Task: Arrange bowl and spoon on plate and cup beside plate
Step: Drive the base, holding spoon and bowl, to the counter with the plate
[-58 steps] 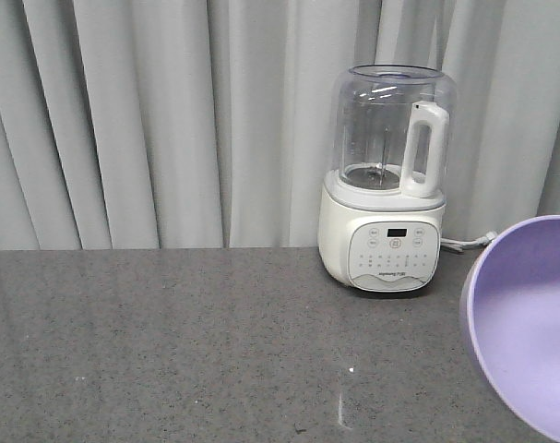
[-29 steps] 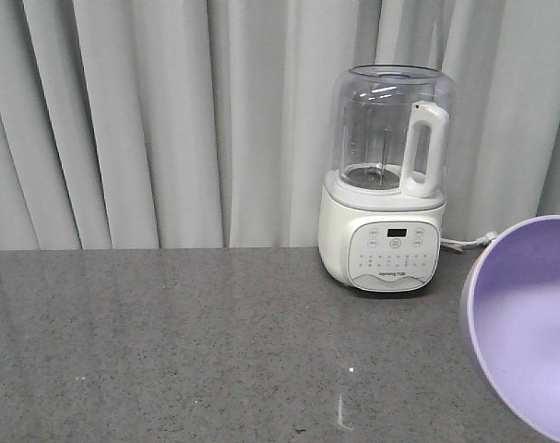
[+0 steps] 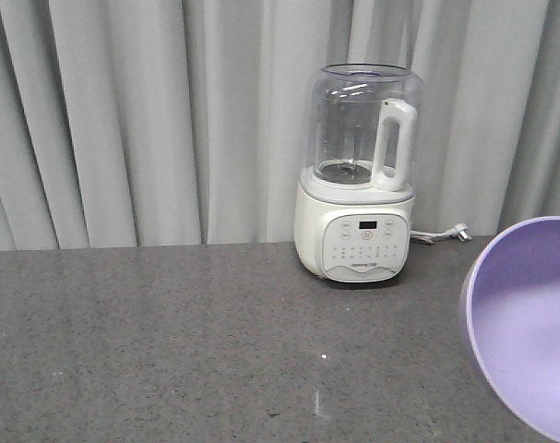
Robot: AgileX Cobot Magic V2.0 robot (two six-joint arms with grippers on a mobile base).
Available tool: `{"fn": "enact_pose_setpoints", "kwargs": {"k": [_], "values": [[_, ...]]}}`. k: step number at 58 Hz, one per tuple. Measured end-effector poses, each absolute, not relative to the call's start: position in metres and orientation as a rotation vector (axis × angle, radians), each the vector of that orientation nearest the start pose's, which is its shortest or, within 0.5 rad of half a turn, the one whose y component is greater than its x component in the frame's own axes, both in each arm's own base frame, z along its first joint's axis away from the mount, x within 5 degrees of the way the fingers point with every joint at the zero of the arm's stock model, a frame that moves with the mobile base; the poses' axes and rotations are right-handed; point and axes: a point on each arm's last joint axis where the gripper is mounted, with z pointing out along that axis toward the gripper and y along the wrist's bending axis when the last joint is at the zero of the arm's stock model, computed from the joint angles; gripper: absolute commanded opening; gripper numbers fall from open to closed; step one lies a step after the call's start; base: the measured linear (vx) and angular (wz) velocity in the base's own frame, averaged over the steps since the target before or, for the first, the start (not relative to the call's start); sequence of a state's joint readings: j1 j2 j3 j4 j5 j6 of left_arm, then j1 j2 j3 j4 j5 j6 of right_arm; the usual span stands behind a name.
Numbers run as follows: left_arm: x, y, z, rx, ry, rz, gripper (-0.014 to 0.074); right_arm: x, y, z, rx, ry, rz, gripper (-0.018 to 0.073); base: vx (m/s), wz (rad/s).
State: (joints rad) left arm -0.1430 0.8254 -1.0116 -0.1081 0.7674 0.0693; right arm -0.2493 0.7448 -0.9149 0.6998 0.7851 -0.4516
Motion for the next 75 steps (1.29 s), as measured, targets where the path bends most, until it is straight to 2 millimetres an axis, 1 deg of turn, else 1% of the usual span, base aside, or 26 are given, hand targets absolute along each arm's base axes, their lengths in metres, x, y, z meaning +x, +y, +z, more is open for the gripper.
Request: {"fn": "enact_pose_setpoints", "kwargs": {"k": [24, 60, 75], "values": [[0.1498, -0.0285, 0.4027, 0.185, 2.056, -0.171, 0.0, 0.1364, 0.0081, 0.3966, 0.016, 1.937, 0.355, -0.0008, -0.12, -0.46], [0.1498, -0.0285, 0.4027, 0.185, 2.056, -0.171, 0.0, 0.1365, 0.0079, 0.3968, 0.017, 1.935, 0.354, -0.0008, -0.14, -0.64], [0.1498, -0.0285, 0.4027, 0.184, 2.056, -0.172, 0.0, 0.1364, 0.0078, 0.3969, 0.018, 1.933, 0.351, -0.0008, -0.09, -0.49]]}}
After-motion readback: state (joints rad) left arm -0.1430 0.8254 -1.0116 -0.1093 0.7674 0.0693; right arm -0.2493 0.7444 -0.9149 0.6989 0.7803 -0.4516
